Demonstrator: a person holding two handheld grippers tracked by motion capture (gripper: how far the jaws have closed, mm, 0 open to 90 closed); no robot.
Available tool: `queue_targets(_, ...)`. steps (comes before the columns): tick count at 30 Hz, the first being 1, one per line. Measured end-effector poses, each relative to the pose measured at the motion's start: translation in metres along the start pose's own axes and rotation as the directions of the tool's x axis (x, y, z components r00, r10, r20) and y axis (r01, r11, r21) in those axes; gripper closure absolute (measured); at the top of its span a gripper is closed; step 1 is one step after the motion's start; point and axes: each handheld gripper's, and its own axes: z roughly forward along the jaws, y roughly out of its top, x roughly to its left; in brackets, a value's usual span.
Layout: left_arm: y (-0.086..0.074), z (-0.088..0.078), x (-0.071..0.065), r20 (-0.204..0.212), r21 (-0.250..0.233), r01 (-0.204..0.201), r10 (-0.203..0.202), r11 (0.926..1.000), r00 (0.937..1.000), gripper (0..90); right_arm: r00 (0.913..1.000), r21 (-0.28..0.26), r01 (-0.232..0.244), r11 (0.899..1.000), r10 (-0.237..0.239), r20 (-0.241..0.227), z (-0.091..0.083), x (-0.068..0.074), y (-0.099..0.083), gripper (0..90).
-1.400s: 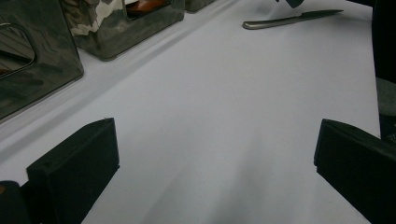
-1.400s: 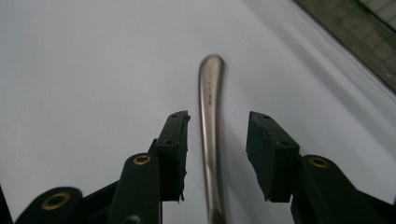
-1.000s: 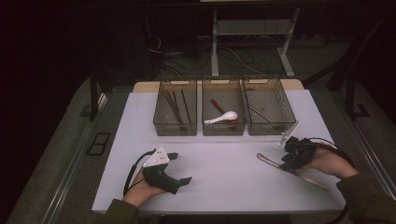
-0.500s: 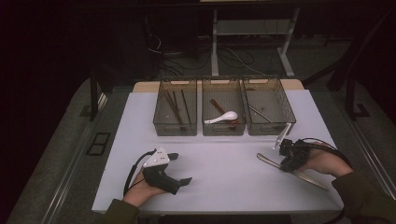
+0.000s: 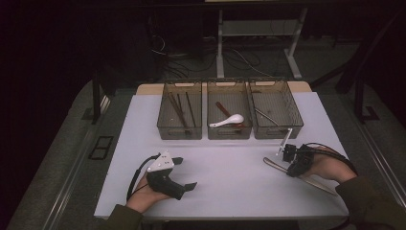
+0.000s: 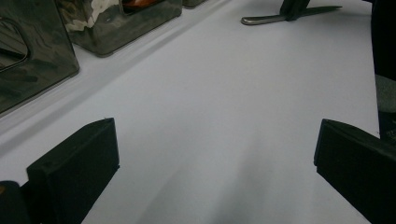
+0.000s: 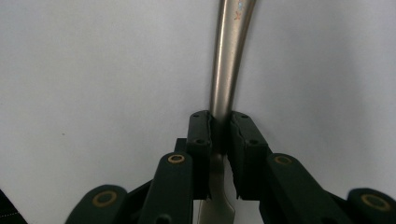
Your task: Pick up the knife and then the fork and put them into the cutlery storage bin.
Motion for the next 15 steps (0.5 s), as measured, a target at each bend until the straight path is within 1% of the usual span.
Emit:
queue_targets(3, 0.0002, -0.0003, 0.0001, 0.001, 0.002, -0.001, 0.001, 1.0, 1.0, 0.0, 1.0, 0.007, 0.002, 1.0, -0.002, 0.008, -0.0001, 0.001, 0.001, 79.3)
queue_targets(6, 0.0001, -0.0004, 0.0004, 0.001, 0.003, -0.001, 0.001, 1.0, 1.0, 0.0, 0.9999, 0.002, -0.016, 1.0, 0.016, 0.005, -0.0005, 0.0001, 0.0001, 79.5)
queue_targets(8, 0.0001, -0.0005, 0.0003, 0.0, 0.003, -0.001, 0.001, 1.0, 1.0, 0.0, 0.9996, -0.01, -0.03, 1.0, 0.03, -0.003, -0.0007, -0.0009, -0.0011, 79.4)
queue_targets(10, 0.0002, -0.0006, 0.0004, 0.0, 0.002, -0.002, 0.002, 1.0, 1.0, 0.0, 0.999, -0.038, -0.045, 0.998, 0.045, -0.007, -0.0015, -0.0021, -0.0026, 79.5)
queue_targets(11, 0.0002, -0.0006, 0.0004, 0.0, 0.002, -0.002, 0.002, 1.0, 1.0, 0.0, 0.9977, -0.047, -0.066, 0.997, 0.065, -0.02, -0.0026, -0.0014, -0.0028, 79.5)
queue_targets(13, 0.0001, -0.0004, 0.0004, 0.0, 0.002, -0.001, 0.001, 1.0, 1.0, 0.0, 0.9972, -0.064, -0.075, 0.995, 0.074, -0.011, -0.0038, -0.0019, -0.0029, 79.5)
queue_targets(14, 0.0002, -0.0004, 0.0002, 0.0, 0.001, -0.001, 0.001, 1.0, 1.0, 0.0, 0.9978, -0.07, -0.066, 0.995, 0.066, -0.001, -0.0046, -0.0032, -0.0029, 79.5)
queue_targets(15, 0.0002, -0.0005, 0.0002, 0.0, 0.001, -0.001, 0.001, 1.0, 1.0, 0.0, 0.9966, -0.085, -0.083, 0.993, 0.082, -0.011, -0.0067, -0.003, -0.0026, 79.5)
